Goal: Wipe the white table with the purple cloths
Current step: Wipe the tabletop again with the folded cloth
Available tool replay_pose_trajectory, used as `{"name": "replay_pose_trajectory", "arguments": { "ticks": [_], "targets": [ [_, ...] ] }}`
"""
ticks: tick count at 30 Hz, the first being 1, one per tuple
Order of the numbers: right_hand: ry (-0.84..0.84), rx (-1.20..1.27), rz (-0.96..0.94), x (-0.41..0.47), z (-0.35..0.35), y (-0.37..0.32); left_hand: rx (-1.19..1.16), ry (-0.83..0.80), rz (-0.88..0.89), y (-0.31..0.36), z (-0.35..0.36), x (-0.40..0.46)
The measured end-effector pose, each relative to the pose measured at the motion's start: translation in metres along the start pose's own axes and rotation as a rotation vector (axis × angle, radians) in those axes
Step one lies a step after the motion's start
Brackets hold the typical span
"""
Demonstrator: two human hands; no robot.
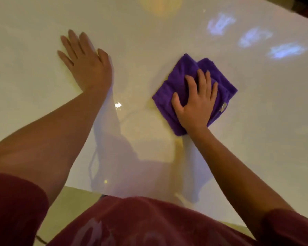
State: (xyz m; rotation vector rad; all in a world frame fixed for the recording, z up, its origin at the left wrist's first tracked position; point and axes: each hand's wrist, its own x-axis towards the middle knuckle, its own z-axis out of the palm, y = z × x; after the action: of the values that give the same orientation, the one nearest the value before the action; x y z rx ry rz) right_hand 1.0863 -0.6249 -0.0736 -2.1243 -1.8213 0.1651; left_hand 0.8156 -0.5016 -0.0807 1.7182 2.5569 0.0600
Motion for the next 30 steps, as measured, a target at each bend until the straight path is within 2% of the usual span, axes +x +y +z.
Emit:
{"name": "replay_pose_trajectory", "arguments": {
  "ticks": [6,10,13,17,22,25,30],
  "targets": [
    [-0.074,-0.010,0.024,0.136,0.014,-0.013,0.012,0.028,-0.015,0.005,-0.003,-0.001],
    [-0.107,-0.024,-0.029,0.164,0.013,-0.005,-0.018,0.045,-0.017,0.006,-0.004,-0.003],
    [-0.044,-0.084,0.060,0.130,0.001,0.018,-0.026,0.044,-0.023,0.006,-0.005,-0.004],
    [-0.032,-0.151,0.190,0.017,-0.025,0.053,-0.030,0.059,-0.017,0.007,-0.003,-0.005],
    [-0.124,-0.133,0.126,-0.120,-0.036,0.043,-0.048,0.057,-0.013,0.007,-0.002,-0.005],
    [-0.135,-0.087,0.046,-0.135,-0.024,0.012,-0.048,0.051,-0.010,0.006,-0.003,-0.005],
    [-0.174,-0.042,-0.018,-0.084,0.002,-0.034,-0.048,0.026,-0.001,0.005,-0.002,-0.002]
  ]
}}
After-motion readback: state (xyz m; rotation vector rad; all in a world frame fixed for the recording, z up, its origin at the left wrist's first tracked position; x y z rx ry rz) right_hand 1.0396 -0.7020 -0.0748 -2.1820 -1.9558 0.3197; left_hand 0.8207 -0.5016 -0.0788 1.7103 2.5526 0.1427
